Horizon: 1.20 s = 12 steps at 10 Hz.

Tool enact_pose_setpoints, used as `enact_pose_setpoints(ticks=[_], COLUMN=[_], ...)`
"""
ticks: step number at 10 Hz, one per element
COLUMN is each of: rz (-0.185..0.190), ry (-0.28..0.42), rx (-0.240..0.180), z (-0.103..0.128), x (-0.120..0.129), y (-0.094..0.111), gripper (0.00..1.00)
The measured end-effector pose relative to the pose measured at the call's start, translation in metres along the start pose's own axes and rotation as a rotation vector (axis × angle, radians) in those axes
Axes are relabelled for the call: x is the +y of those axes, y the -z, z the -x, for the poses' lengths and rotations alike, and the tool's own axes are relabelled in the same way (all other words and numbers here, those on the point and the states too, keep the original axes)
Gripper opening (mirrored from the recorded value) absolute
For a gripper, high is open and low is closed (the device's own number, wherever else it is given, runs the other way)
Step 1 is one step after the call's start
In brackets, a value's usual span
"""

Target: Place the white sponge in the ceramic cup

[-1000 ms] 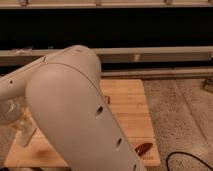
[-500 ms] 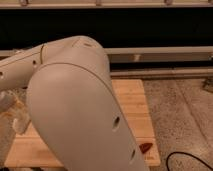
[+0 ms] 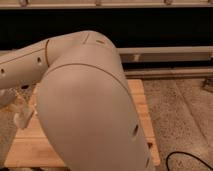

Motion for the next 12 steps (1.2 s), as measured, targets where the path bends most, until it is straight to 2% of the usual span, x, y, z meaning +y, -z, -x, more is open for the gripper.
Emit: enact_pose_setpoints(ticks=[2, 6, 9, 12], rz=[0.010, 0.043, 0.066, 0.085], ry=[-0.020, -0.114, -0.169, -0.179], rx=[-0.009, -0.019, -0.017, -0.007], z=[-0.003, -0.026, -0.038, -0.041], x=[-0.007, -0.047, -0.065, -0.070], y=[-0.001, -0.010, -0.020, -0.029], gripper=[0.00, 0.00, 0.00, 0.00])
